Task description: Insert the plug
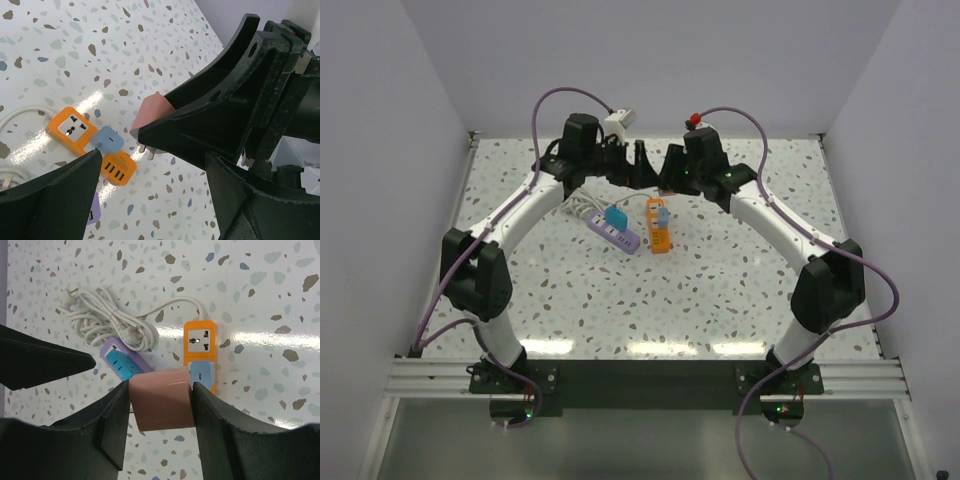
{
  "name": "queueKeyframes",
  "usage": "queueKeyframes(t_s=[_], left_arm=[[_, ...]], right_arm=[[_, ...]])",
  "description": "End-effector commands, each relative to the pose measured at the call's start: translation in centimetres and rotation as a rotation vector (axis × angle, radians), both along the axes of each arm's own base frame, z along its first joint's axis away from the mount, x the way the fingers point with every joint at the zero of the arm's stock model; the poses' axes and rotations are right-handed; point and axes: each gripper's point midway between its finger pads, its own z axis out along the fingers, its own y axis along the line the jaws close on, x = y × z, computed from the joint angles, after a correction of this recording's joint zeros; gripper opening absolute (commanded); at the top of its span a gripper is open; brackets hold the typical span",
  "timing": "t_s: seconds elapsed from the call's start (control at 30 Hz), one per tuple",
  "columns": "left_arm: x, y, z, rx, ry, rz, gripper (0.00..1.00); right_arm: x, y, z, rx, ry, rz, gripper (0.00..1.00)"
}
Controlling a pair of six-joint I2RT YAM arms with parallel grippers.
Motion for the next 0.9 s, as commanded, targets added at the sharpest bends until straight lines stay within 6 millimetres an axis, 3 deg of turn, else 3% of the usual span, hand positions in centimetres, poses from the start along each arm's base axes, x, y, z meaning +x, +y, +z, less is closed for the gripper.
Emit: queueKeyframes(t_s=[0.0,0.13,0.27,0.4,0.67,0.87], left_arm=[[0.2,-0.1,2.7,-0.053,-0.058,0.038,0.88],[-0.3,0.0,2.6,-0.054,-0.055,0.031,0.88],[-2.4,-0.4,4.0,-0.112,-0.091,-0.053,0.86],[-3.1,0.8,3.5,-0.078,-0.121,-0.055,0.86],[-2.6,3.7,2.3,-0.036,-0.094,0.037,0.85],[-2.3,3.0,3.0,-0.096,-0.114,0.024,0.85]], right_arm=[[1.3,0.4,4.0,0.119,-0.081,-0.09,0.13],[1.6,0.4,4.9,0.145,-0.1,-0.111,0.13],[2.1,0.7,4.9,0.15,-0.094,-0.116,0.13],[2.3,0.4,5.5,0.138,-0.109,-0.127,0.13],[2.5,0.1,5.8,0.124,-0.119,-0.134,0.13],[2.7,1.0,7.3,0.177,-0.131,-0.119,0.13]])
